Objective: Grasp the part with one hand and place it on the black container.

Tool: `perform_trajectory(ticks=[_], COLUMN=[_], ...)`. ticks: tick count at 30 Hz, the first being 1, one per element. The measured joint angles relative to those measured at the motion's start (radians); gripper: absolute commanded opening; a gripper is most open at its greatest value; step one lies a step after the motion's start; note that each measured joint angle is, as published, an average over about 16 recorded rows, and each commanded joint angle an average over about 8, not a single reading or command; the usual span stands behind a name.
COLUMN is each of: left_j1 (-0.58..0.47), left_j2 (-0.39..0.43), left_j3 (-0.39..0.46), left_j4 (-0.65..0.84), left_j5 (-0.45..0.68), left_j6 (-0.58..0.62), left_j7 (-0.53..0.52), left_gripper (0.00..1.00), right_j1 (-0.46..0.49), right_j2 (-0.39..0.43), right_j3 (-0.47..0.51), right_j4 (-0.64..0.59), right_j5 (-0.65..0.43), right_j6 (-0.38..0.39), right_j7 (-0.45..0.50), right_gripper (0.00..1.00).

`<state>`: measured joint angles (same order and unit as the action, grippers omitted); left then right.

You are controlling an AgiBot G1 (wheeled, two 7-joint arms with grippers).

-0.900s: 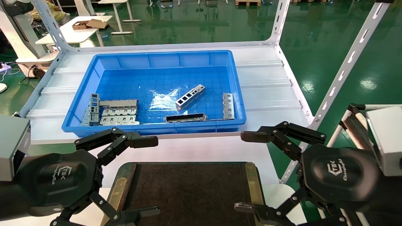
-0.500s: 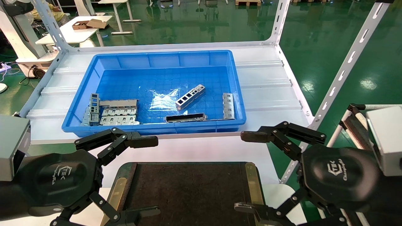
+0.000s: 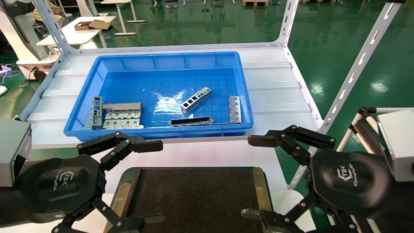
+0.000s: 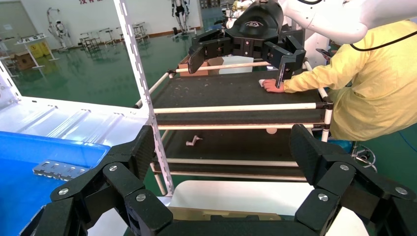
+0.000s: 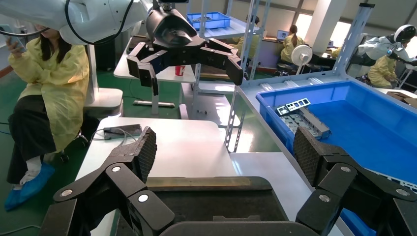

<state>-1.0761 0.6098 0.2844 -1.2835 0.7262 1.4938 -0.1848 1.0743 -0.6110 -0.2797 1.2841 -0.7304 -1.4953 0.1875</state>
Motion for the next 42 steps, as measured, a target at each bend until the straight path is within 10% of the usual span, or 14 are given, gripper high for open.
perform_trajectory(ticks=[25,42], left_j1=[-0.018,-0.160], left_j2=[0.022,0.202], left_j3=[0.007,0.090], left_j4=[0.008,0.177], left_j5=[0.028,0.217], left_j6=[-0.036,-0.233], left_j7=[0.002,-0.008], left_gripper=[1.00,1.00], right_j1=[0.000,0.001], right_j2=[0.000,0.000], right_j3=[-0.001,-0.002], right_j4=[-0.001,-0.001], right_j5=[0.000,0.001], right_j6=[0.000,0.000], right_j7=[0.000,-0.001], right_gripper=[1.00,1.00])
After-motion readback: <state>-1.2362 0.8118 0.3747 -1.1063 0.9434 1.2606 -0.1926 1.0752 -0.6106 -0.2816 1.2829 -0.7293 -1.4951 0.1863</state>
